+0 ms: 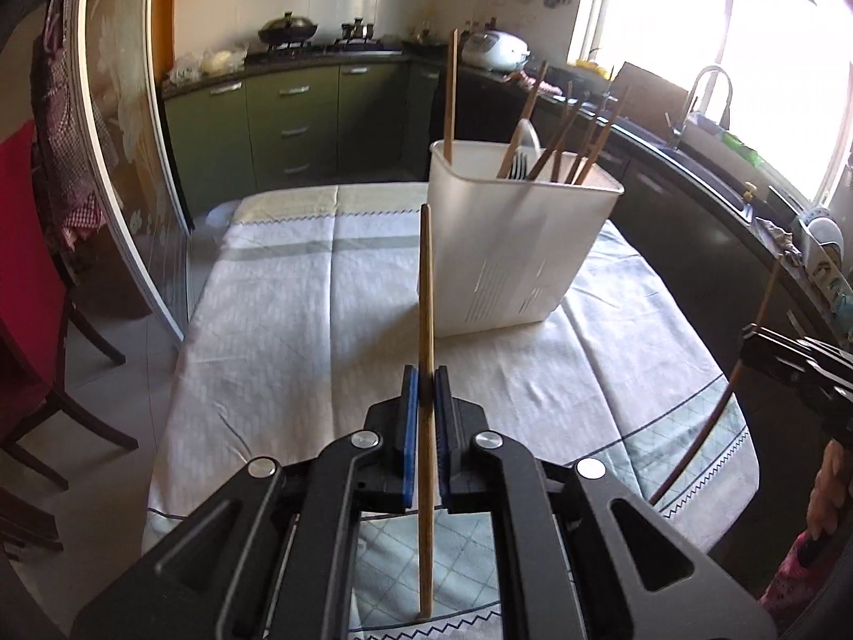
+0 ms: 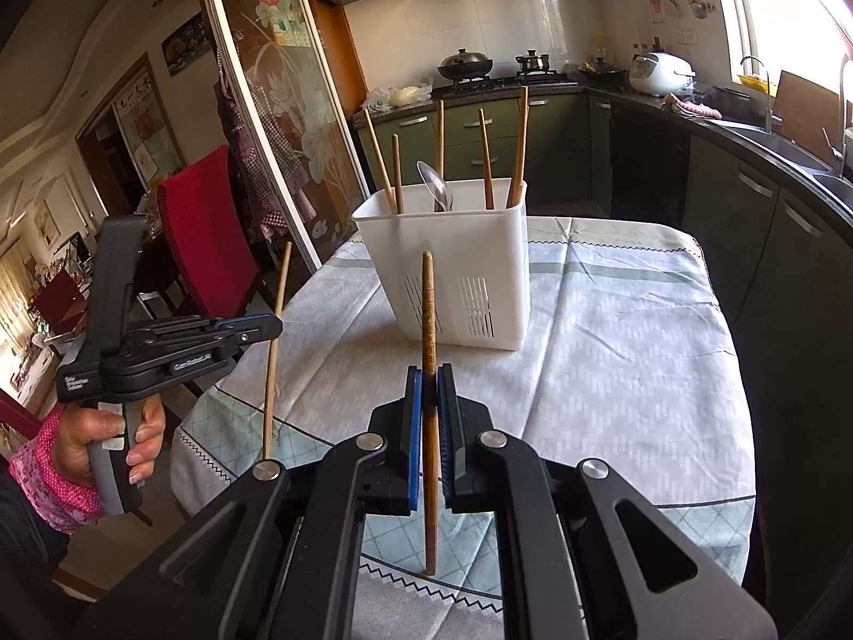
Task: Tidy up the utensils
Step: 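Carry both chopsticks to the white basket, lower them in and open both grippers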
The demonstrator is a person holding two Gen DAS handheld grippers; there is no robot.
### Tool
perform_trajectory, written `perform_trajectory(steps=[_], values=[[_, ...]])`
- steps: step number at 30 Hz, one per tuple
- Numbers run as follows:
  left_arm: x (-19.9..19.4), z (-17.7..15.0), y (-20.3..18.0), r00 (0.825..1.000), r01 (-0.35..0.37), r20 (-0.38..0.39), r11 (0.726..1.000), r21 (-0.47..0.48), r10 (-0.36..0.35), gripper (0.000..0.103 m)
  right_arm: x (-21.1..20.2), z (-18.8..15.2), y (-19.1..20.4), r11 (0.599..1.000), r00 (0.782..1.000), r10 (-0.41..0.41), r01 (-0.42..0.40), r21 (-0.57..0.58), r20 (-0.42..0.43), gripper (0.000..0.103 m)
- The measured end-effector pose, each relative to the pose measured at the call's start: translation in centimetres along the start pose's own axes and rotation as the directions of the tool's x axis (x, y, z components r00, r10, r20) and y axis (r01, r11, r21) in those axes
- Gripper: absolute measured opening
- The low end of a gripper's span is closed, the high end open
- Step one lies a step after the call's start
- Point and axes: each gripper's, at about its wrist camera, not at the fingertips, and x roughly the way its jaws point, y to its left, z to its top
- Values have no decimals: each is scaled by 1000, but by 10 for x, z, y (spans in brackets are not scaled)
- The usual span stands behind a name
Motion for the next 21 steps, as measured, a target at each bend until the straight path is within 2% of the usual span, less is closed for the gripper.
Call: perform_trajectory(steps=[3,9,21], values=[[-20,-9,-8,998,20,63,1000,18,-21,6,1,-1,5,1000,1000,-1,1,-9,-5,7],[-43,-17,-19,990,27,139,998,57,-34,6,-2,0,14,1000,1000,-3,3,-24,3,7],[-65,-8,-23,976,49,207,995,86,-66,6,-15,22,21,998,999,4,-2,-55,48,7]])
